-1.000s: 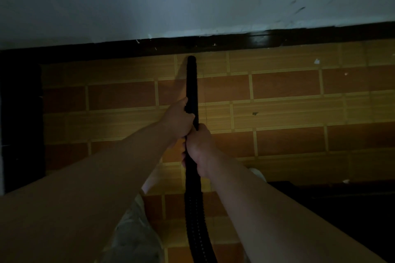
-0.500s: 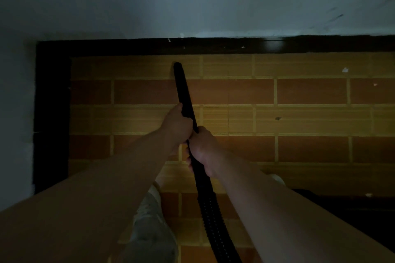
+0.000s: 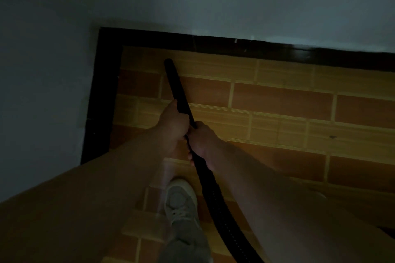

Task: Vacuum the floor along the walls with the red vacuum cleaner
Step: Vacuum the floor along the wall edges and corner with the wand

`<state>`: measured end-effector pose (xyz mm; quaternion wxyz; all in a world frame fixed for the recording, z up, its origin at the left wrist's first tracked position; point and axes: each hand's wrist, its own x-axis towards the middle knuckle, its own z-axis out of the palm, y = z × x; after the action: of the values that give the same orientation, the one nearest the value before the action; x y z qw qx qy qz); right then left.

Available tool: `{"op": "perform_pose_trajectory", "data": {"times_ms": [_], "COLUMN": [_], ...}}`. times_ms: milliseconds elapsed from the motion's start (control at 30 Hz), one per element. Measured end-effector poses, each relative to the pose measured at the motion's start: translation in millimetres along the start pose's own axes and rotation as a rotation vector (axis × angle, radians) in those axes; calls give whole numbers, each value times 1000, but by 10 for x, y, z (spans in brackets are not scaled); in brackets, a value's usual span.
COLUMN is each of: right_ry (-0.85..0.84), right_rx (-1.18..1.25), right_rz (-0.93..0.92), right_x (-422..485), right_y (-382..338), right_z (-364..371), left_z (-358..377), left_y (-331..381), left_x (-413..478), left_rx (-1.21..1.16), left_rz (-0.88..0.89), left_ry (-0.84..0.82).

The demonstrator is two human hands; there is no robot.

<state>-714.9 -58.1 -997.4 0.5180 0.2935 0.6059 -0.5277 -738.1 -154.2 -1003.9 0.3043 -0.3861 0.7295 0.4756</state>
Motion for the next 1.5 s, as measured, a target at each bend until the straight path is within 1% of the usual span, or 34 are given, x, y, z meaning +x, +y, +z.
{"op": "perform_pose_trajectory", "data": {"times_ms": [200, 300, 500, 800, 1000, 1300, 1500], "right_ry": [-29, -39, 10, 159, 258, 394, 362], "right_rx": [-94, -49, 28, 224, 293, 488, 591], "right_rz": [-37, 31, 23, -24, -43, 18, 39], "right_x": [251, 270, 184, -76, -232, -455, -702], "right_y": [-284, -377, -249, 356, 684, 1079, 1283], "right_z": [387, 461, 427, -81, -615, -1275, -1780], "left_z": [-424, -551, -462, 286, 958, 1856, 2344], "left_y": [-4, 10, 26, 86, 195, 369, 492], "left_x": [219, 273, 212, -117, -334, -655, -858], "left_rx": [-4, 13, -23, 77, 69, 205, 301], "left_rz": [-13, -5, -17, 73, 78, 113, 112], "left_ry": [42, 42, -4, -167, -271, -407, -476]}}
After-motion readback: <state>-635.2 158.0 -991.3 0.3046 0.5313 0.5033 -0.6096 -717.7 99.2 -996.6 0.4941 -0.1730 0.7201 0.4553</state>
